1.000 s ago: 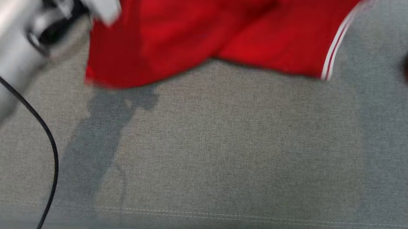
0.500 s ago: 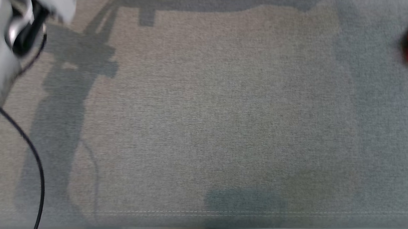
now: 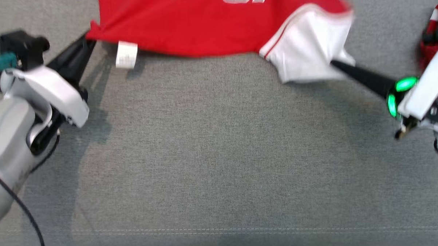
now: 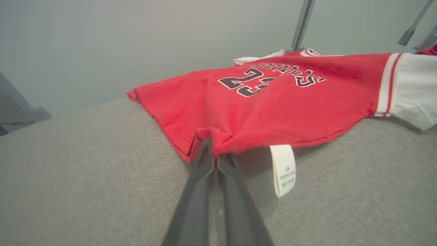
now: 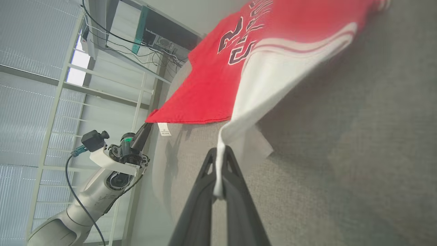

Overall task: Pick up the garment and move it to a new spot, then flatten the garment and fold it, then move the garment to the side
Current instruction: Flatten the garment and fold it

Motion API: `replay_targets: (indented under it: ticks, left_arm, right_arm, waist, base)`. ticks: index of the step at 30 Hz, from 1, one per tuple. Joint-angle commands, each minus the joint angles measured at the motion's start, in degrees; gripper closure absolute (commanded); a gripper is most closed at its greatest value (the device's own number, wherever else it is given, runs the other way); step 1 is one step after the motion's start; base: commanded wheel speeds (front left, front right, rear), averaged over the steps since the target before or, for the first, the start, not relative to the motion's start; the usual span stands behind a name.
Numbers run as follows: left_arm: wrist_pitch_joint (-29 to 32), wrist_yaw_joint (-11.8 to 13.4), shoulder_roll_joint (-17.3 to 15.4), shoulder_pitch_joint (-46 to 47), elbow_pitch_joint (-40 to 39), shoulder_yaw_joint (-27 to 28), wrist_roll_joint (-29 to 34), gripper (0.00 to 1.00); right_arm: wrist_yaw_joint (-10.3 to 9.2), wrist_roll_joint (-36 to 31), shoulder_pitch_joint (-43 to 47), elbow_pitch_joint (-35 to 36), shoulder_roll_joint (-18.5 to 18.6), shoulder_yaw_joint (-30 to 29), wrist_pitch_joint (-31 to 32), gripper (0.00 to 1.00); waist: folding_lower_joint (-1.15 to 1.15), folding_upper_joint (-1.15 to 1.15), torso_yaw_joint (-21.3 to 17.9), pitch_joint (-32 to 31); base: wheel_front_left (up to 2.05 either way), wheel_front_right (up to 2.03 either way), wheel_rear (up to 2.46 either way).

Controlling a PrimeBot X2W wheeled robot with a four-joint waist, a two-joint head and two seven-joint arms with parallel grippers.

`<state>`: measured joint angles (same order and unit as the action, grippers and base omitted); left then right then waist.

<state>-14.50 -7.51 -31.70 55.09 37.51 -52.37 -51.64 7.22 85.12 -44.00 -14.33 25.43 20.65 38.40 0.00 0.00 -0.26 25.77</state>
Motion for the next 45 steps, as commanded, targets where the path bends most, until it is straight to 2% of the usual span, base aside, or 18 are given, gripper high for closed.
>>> replay_targets:
  ticks: [1,8,12,17,25,36,42,45]
  left_arm:
    - [-0.49,0.03,-3.04,-1.29,-1.38,3.27,1.07,1.00]
    - [-0.49,0.03,-4.40,-11.35,-3.04,6.17,5.98,1.00]
    - [-0.50,0.03,-5.98,-15.08,-1.74,5.86,9.44,1.00]
    - [-0.50,0.02,-5.72,-18.52,0.38,4.85,11.24,1.00]
    - [-0.50,0.02,-4.45,-22.54,1.38,3.83,11.55,1.00]
    - [-0.50,0.02,-3.63,-25.57,2.33,3.47,11.50,1.00]
    - [-0.50,0.02,-4.09,-26.81,1.29,0.43,9.28,1.00]
    - [0.07,0.02,-5.23,-27.54,-1.03,-3.26,6.28,1.00]
  right_arm:
    - [0.26,1.26,4.13,3.16,1.77,-0.10,1.12,1.00]
    - [0.26,1.32,15.67,8.18,4.21,0.89,1.25,1.00]
    - [0.26,1.08,20.47,9.56,4.74,1.41,1.06,1.00]
    - [0.26,0.62,25.42,11.05,4.85,2.20,0.94,1.00]
    - [0.26,0.15,30.41,12.52,4.39,2.32,0.64,1.00]
    - [0.26,-0.17,32.86,12.57,3.15,1.91,1.15,1.00]
    - [0.26,0.18,34.45,13.73,3.56,2.39,3.80,1.00]
    - [0.26,0.72,35.89,15.14,4.51,3.17,6.51,1.00]
  waist:
    - [0.00,0.00,0.42,-2.21]
    - [0.00,0.00,0.94,-8.21]
    - [0.00,0.00,1.50,-11.17]
    - [0.00,0.00,2.10,-13.65]
    - [0.00,0.00,2.52,-15.72]
    - [0.00,0.00,2.79,-18.23]
    - [0.00,0.00,2.74,-18.63]
    - [0.00,0.00,2.79,-18.79]
  base:
    - [0.00,0.00,0.00]
    - [0.00,0.00,0.00]
    - [0.00,0.00,0.00]
    - [0.00,0.00,0.00]
    - [0.00,0.00,0.00]
    - [0.00,0.00,0.00]
    - [0.00,0.00,0.00]
    - [0.00,0.00,0.00]
